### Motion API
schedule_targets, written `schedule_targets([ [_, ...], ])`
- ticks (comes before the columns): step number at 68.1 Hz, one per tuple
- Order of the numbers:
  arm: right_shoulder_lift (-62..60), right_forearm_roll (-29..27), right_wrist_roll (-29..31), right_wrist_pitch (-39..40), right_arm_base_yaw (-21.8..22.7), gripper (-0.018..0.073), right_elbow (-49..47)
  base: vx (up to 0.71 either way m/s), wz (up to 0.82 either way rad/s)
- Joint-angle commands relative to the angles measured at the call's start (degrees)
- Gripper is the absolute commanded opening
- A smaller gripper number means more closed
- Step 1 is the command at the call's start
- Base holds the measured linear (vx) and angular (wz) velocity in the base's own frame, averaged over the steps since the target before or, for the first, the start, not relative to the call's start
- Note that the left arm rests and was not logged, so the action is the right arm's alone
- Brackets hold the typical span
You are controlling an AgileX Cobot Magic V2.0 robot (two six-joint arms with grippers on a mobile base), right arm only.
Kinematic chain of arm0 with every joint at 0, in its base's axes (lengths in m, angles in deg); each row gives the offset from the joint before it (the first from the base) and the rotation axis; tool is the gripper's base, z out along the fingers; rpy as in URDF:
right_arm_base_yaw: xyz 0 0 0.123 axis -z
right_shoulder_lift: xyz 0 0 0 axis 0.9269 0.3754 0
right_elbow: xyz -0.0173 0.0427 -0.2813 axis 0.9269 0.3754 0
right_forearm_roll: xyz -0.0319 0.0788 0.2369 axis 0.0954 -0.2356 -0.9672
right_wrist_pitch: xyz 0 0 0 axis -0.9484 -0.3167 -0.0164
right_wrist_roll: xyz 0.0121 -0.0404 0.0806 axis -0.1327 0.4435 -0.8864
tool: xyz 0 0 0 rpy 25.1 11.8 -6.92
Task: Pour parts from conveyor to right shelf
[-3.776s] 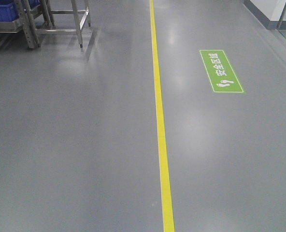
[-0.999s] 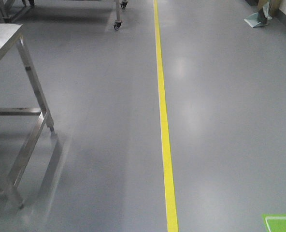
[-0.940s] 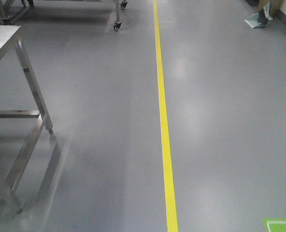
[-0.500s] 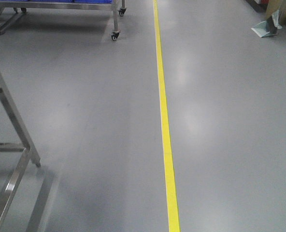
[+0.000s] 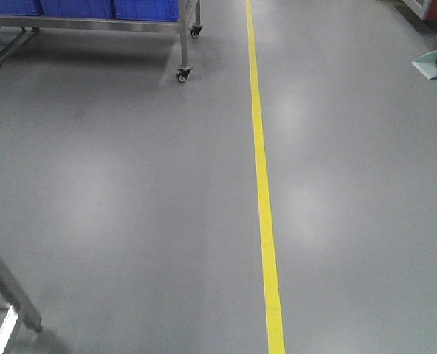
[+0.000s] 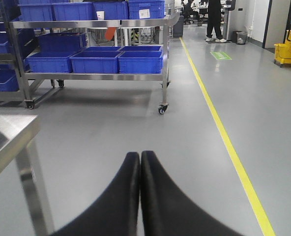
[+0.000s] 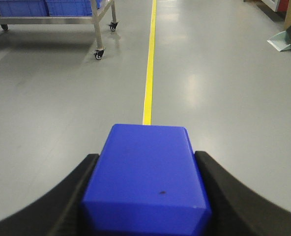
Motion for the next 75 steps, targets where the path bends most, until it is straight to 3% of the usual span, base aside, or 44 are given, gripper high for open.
schedule_targets([
  [1, 0.83, 0.73, 0.07, 4.56, 0.05, -0.0003, -1.65, 0.70, 0.02],
  [42, 0.83, 0.73, 0.07, 4.56, 0.05, -0.0003, -1.65, 0.68, 0.04],
  [75, 0.70, 0.73, 0.07, 4.54, 0.05, -0.0003, -1.65, 0.64, 0.32],
])
